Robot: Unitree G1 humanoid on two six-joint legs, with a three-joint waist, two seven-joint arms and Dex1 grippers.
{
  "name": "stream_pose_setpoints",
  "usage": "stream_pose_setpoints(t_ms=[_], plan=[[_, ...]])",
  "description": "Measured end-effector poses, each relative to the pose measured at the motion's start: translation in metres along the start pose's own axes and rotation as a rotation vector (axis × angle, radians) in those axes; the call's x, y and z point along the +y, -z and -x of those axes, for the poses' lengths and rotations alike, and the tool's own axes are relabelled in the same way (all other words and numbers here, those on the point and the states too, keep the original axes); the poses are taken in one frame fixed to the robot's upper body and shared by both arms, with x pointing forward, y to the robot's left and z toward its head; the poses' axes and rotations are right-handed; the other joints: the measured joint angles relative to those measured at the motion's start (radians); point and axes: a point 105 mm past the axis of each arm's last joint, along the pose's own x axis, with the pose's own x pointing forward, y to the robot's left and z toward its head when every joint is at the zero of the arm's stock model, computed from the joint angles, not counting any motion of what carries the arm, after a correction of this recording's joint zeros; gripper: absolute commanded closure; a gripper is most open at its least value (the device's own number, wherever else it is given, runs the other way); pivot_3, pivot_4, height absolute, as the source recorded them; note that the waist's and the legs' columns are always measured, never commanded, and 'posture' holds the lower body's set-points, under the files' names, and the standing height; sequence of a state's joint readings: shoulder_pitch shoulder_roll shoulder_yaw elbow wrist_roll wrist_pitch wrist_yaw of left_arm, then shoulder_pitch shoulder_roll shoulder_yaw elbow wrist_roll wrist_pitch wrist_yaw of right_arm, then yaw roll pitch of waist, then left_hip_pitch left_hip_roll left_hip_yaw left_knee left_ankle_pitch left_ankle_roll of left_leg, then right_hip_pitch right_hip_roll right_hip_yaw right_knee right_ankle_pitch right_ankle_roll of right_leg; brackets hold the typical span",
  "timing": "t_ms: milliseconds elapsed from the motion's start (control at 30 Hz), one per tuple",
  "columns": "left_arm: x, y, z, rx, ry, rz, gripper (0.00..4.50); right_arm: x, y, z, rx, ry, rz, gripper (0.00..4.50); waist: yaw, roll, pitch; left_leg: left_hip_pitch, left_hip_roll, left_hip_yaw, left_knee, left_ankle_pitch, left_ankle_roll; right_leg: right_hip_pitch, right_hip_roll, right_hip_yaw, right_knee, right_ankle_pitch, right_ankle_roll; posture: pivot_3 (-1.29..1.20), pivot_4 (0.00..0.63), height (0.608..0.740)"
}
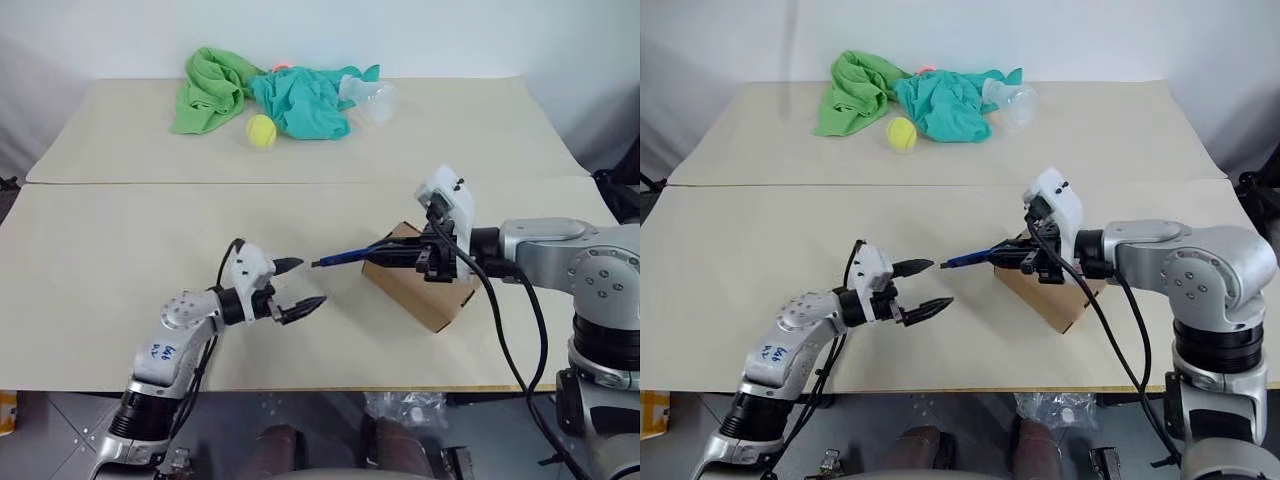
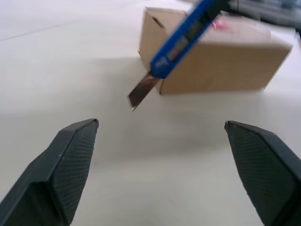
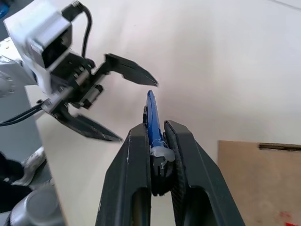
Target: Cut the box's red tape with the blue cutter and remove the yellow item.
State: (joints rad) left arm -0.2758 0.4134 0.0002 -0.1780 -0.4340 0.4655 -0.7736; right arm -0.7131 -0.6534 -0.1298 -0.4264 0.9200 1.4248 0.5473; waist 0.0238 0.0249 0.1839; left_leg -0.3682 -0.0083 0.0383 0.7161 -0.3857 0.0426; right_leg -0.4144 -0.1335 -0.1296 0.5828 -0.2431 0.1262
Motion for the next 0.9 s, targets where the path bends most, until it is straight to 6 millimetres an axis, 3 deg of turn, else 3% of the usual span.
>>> stream_pose_setpoints(t_ms=[200,400,633,833,900], plan=[[0.005,-0.005,0.007,-0.023,-0.014,0.118,0.00,-0.004,0.002,0.007,-0.061,0.048,0.006,4.33,0.000,0.000,0.000,0.001,0.000,0.001,0.000,0.000,0.000,0.000,0.000,0.001,0.001,0.000,0.000,0.00,0.150,0.740],[0.000,-0.003,0.012,0.012,0.008,0.107,0.00,-0.008,0.000,0.014,-0.116,0.080,0.006,4.33,0.000,0.000,0.000,0.001,0.000,0.002,0.000,0.000,0.000,0.000,0.001,0.001,0.001,0.000,0.000,0.00,0.150,0.740],[-0.013,-0.002,0.002,0.044,0.085,0.110,0.00,-0.013,-0.006,0.030,-0.243,0.129,0.035,4.33,0.001,0.000,0.000,0.001,0.000,0.002,0.000,0.000,0.000,0.000,0.001,0.002,0.001,0.000,0.000,0.00,0.150,0.740],[-0.029,-0.021,-0.018,-0.009,0.185,0.083,0.00,-0.021,-0.008,0.044,-0.342,0.185,0.061,4.33,0.003,0.000,0.000,0.001,0.000,0.002,0.001,0.000,0.000,0.000,0.001,0.003,0.001,0.000,0.000,0.00,0.150,0.740],[-0.034,-0.026,-0.027,-0.029,0.215,0.079,0.38,-0.023,-0.005,0.048,-0.363,0.202,0.060,4.33,0.003,-0.001,0.000,0.001,0.000,0.002,0.001,0.000,0.000,0.000,0.001,0.003,0.001,0.000,0.000,0.00,0.150,0.740]])
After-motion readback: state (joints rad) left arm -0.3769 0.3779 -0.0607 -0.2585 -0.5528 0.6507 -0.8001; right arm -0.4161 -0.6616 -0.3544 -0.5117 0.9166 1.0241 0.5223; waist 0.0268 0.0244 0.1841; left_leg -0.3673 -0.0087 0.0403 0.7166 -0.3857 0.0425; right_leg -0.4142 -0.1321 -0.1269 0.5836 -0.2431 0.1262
